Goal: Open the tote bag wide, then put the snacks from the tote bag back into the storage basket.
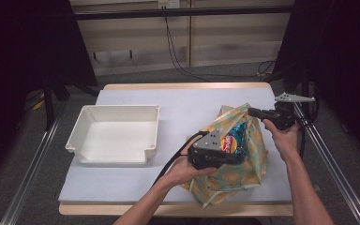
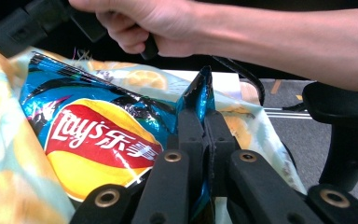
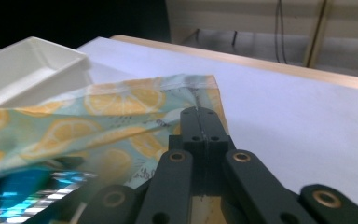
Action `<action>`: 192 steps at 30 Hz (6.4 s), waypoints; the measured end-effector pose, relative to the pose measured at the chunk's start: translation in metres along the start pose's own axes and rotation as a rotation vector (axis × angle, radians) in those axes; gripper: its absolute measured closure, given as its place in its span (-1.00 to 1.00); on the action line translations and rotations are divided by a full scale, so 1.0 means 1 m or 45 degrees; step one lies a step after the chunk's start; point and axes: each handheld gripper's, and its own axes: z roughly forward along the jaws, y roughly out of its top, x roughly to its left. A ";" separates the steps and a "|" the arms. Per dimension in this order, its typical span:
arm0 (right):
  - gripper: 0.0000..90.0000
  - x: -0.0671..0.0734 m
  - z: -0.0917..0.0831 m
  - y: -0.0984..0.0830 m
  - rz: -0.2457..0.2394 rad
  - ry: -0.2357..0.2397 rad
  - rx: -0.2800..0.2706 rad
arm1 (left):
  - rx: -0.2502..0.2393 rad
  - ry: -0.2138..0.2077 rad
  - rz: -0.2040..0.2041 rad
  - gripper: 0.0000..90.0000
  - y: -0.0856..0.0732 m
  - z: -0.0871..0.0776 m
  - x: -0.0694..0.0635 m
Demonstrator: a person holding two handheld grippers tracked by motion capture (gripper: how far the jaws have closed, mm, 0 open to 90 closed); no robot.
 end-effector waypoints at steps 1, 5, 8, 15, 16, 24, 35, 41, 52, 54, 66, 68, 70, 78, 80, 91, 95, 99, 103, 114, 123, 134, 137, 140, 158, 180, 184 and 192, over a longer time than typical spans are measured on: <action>1.00 -0.003 0.002 -0.002 0.005 -0.001 0.006 | -0.014 -0.003 -0.005 0.95 0.000 -0.001 0.000; 1.00 0.002 0.003 -0.009 -0.011 0.003 0.029 | -0.041 0.035 -0.014 0.95 0.005 -0.008 0.008; 1.00 0.005 0.003 -0.013 -0.014 0.027 0.033 | -0.061 0.050 -0.038 0.95 0.009 -0.009 0.015; 1.00 0.016 0.002 -0.010 -0.034 0.060 0.026 | -0.117 0.084 -0.092 0.95 0.022 -0.017 0.032; 1.00 0.016 0.002 -0.010 -0.038 0.060 0.029 | -0.138 0.085 -0.101 0.95 0.024 -0.018 0.033; 1.00 0.024 -0.002 -0.005 -0.066 0.062 0.025 | -0.190 0.100 -0.124 0.95 0.038 -0.022 0.046; 1.00 0.033 0.007 -0.003 -0.086 0.105 0.038 | -0.232 0.150 -0.155 0.95 0.056 -0.028 0.060; 1.00 0.035 0.004 -0.002 -0.078 0.104 0.023 | -0.251 0.169 -0.142 0.95 0.067 -0.033 0.059; 1.00 0.034 0.002 -0.006 -0.073 0.134 0.022 | -0.296 0.160 -0.136 0.95 0.087 -0.040 0.062; 1.00 0.034 0.002 -0.007 -0.072 0.131 0.022 | -0.297 0.168 -0.131 0.95 0.094 -0.043 0.063; 1.00 0.039 0.007 -0.008 -0.095 0.136 0.041 | -0.353 0.210 -0.074 0.95 0.129 -0.066 0.062; 1.00 0.039 0.008 -0.008 -0.093 0.138 0.037 | -0.351 0.211 -0.069 0.95 0.130 -0.067 0.063; 1.00 0.039 0.009 -0.009 -0.095 0.143 0.038 | -0.362 0.221 -0.078 0.95 0.131 -0.068 0.064; 1.00 0.040 0.007 -0.006 -0.109 0.154 0.029 | -0.384 0.253 -0.082 0.95 0.142 -0.075 0.071; 1.00 0.041 0.007 -0.006 -0.113 0.155 0.025 | -0.392 0.257 -0.081 0.95 0.145 -0.076 0.072; 1.00 0.046 0.003 -0.002 -0.132 0.160 0.010 | -0.380 0.266 -0.083 0.95 0.146 -0.070 0.074; 1.00 0.037 0.002 -0.003 -0.099 0.109 0.008 | -0.395 0.287 -0.069 0.95 0.146 -0.081 0.071; 1.00 0.028 0.001 -0.004 -0.085 0.072 0.002 | -0.429 0.296 -0.073 0.95 0.145 -0.099 0.070; 1.00 0.026 -0.001 -0.007 -0.078 0.070 0.007 | -0.441 0.336 -0.069 0.95 0.139 -0.116 0.069; 0.45 0.039 -0.009 -0.008 -0.109 0.114 -0.008 | -0.422 0.425 -0.150 0.95 0.096 -0.153 0.078; 0.07 0.050 -0.025 -0.019 -0.116 0.104 -0.051 | -0.442 0.506 -0.178 0.95 0.082 -0.181 0.079; -0.33 0.068 -0.055 -0.033 -0.143 0.078 -0.092 | -0.409 0.616 -0.228 0.95 0.058 -0.214 0.079; -0.40 0.068 -0.059 -0.037 -0.138 0.051 -0.085 | -0.406 0.655 -0.232 0.95 0.053 -0.224 0.079; -0.44 0.071 -0.063 -0.042 -0.130 0.050 -0.086 | -0.414 0.663 -0.248 0.95 0.046 -0.233 0.081; -0.56 0.090 -0.096 -0.089 -0.114 0.032 -0.019 | -0.383 0.854 -0.324 0.95 0.019 -0.280 0.088; -0.61 0.096 -0.100 -0.111 -0.109 0.029 -0.003 | -0.331 0.951 -0.449 0.95 -0.023 -0.282 0.119; -0.61 0.095 -0.098 -0.114 -0.105 0.031 0.013 | -0.305 0.969 -0.474 0.95 -0.035 -0.279 0.127; -0.61 0.094 -0.097 -0.113 -0.117 0.020 0.007 | -0.310 0.960 -0.490 0.95 -0.036 -0.270 0.139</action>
